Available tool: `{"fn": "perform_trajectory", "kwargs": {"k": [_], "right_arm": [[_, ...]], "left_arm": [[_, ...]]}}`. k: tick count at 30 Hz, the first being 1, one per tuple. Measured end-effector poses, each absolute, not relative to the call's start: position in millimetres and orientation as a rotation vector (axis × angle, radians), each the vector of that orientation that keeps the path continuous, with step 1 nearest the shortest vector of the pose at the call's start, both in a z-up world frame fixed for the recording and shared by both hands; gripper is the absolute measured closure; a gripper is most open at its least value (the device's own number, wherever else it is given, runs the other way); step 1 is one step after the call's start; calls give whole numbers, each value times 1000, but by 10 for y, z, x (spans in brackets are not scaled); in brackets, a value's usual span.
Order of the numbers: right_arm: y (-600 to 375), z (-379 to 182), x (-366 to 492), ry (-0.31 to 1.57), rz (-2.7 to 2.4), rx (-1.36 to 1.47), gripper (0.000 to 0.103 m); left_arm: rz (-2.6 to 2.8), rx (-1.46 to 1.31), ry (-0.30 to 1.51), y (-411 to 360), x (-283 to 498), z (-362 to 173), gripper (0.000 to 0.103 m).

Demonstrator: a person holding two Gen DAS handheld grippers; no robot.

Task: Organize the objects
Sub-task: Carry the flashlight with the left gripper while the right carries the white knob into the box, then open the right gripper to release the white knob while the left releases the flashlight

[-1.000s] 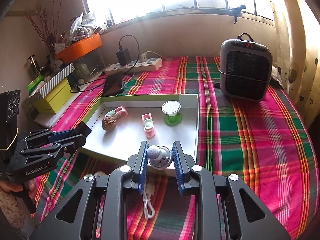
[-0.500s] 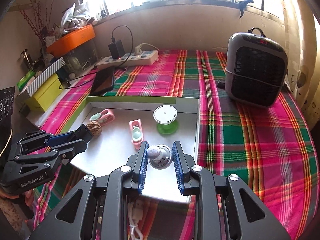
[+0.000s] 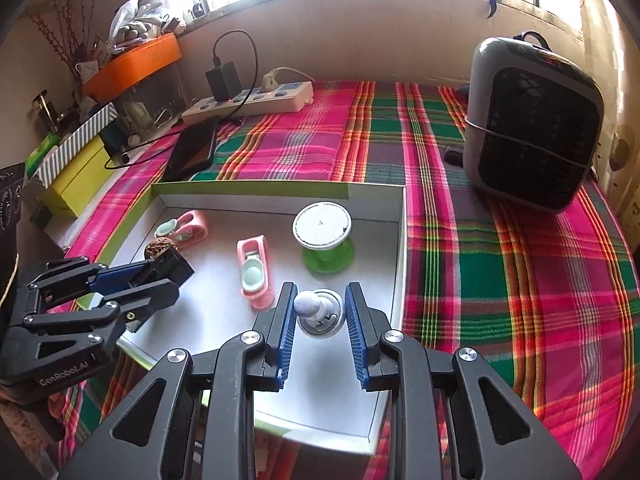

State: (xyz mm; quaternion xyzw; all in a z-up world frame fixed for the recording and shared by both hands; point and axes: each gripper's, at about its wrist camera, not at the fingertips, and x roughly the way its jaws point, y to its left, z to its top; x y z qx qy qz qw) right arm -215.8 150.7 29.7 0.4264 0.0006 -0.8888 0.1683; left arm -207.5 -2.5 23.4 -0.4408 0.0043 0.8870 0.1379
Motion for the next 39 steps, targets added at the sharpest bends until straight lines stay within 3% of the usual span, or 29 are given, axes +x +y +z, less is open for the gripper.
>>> {"fn": "perform_trajectory", "kwargs": {"k": [39], "right_arm": [[1325,223,-2380,74,-2553,1161,77]], "left_arm": [[2634,-1309,23,-127,-2324,144,78]]}}
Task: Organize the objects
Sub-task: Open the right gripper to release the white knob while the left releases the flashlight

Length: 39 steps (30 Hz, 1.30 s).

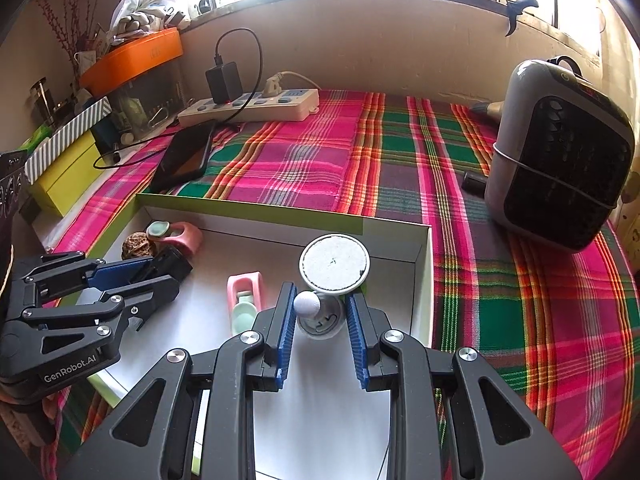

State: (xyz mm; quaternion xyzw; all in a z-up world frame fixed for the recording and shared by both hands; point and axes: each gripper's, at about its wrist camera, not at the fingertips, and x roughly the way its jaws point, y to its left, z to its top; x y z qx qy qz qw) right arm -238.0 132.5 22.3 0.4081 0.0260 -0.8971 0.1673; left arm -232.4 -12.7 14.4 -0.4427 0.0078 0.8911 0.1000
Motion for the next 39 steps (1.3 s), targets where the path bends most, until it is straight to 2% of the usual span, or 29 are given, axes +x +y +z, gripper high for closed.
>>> {"fn": "perform_trajectory", "kwargs": {"k": [2,6,8,17,39], "right_arm": [[1328,226,-2370,65,-2555,1160,76],[1323,241,-2352,56,-2554,1149,63],[1319,245,-2346,54,-2554,1151,61],[1321,253,-2273,49,-2556,1153,60],[1341,425,-1954,-4,-2578,1060,60]], "left_arm": [[2633,-1310,17,-130,-2325,146,78],[2633,-1309,16,-128,-2327,146,77],[2633,-1310,9,-128,-2313,142,77],[2656,-1290,8,-98,-2146,142,74],[2739,-1200,-24,-207,-1848,388,73]]}}
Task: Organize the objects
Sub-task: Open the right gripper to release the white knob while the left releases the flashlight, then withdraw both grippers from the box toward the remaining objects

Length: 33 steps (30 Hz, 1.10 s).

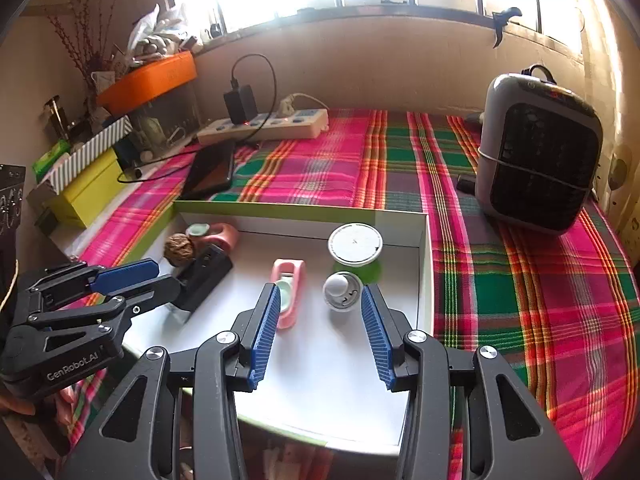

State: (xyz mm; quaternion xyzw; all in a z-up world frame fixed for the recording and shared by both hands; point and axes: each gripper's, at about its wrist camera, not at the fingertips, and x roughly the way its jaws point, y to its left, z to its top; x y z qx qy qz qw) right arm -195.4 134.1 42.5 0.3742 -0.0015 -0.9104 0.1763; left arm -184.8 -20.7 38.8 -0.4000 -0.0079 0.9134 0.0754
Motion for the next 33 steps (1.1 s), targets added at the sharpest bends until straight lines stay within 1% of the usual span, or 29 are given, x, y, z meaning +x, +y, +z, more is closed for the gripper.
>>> {"fn": "perform_trajectory", "kwargs": {"k": [11,23,28,33], "right_arm": [[1318,562,-1681,1,-2596,1022,59],[1461,601,-1281,-45,-2627,1003,59],[1516,549,-1109,-34,-2636,1017,59],[1607,469,-952,-65,-2645,1037,59]], "left_arm": [[2757,-1165,-27,-241,-1539,473,73],[2762,-1118,-64,-333,-1106,547,73],[2725,-1107,-60,-302,-947,511,73],[2667,-1135,-49,-233,-860,397,73]]}}
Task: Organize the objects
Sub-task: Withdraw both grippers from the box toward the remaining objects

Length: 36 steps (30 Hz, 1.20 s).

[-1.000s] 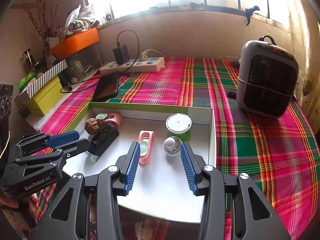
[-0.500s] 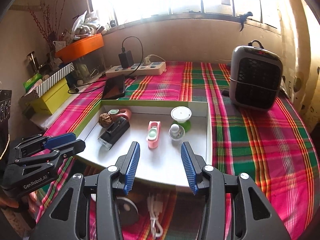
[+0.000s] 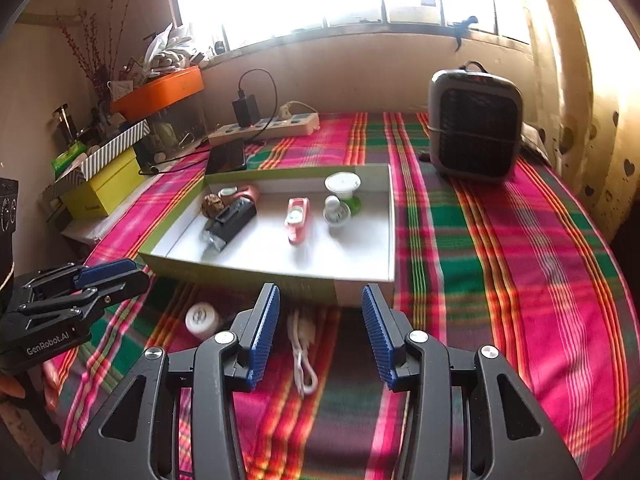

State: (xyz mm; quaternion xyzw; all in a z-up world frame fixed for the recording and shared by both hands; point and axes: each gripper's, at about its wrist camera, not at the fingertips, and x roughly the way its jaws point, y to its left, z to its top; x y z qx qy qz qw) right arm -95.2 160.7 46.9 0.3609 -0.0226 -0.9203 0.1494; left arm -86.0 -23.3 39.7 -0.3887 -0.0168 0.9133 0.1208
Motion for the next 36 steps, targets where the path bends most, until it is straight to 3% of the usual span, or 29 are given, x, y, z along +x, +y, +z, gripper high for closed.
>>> {"fn": "perform_trajectory", "kwargs": {"k": [36], "right_arm": [[1577,169,-948,69,-2546,1207,58]], "left_arm": [[2540,-1231,54,111,-1082,106,73]]}}
